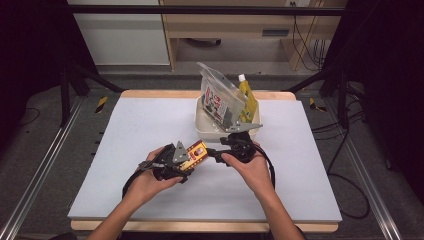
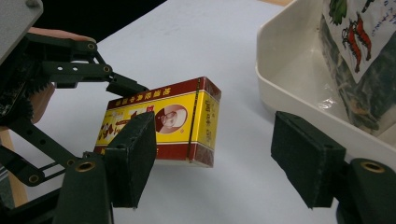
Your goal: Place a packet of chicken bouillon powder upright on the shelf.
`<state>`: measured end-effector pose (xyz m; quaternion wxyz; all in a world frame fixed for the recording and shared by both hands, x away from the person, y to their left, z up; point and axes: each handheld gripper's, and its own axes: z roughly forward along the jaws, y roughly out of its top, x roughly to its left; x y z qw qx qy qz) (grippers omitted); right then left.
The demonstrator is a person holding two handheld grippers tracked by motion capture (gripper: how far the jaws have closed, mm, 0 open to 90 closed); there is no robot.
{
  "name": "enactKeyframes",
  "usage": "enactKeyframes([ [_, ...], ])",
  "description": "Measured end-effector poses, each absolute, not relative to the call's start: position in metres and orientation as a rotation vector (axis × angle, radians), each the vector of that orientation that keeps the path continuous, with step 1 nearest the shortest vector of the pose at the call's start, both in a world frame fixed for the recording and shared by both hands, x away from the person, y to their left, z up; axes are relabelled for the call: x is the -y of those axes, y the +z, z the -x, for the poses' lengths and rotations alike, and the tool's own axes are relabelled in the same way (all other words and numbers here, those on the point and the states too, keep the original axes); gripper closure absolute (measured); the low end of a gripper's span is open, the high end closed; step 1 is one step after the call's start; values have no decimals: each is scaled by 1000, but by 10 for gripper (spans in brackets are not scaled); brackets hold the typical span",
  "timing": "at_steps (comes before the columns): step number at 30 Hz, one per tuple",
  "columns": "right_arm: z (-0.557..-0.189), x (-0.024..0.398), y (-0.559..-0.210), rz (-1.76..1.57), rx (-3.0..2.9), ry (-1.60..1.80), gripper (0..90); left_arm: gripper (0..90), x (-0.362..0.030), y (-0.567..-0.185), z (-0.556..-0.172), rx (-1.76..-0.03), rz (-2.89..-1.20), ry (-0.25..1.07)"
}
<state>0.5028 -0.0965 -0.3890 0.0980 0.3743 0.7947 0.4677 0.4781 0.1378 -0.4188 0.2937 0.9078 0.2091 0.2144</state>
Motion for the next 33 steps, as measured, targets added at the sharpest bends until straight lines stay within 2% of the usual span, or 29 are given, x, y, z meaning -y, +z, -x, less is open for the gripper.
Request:
enactKeyframes([
  [33, -516, 97, -404, -1249, -2445, 1602, 337, 315, -119, -406, -462, -427, -2314, 685],
])
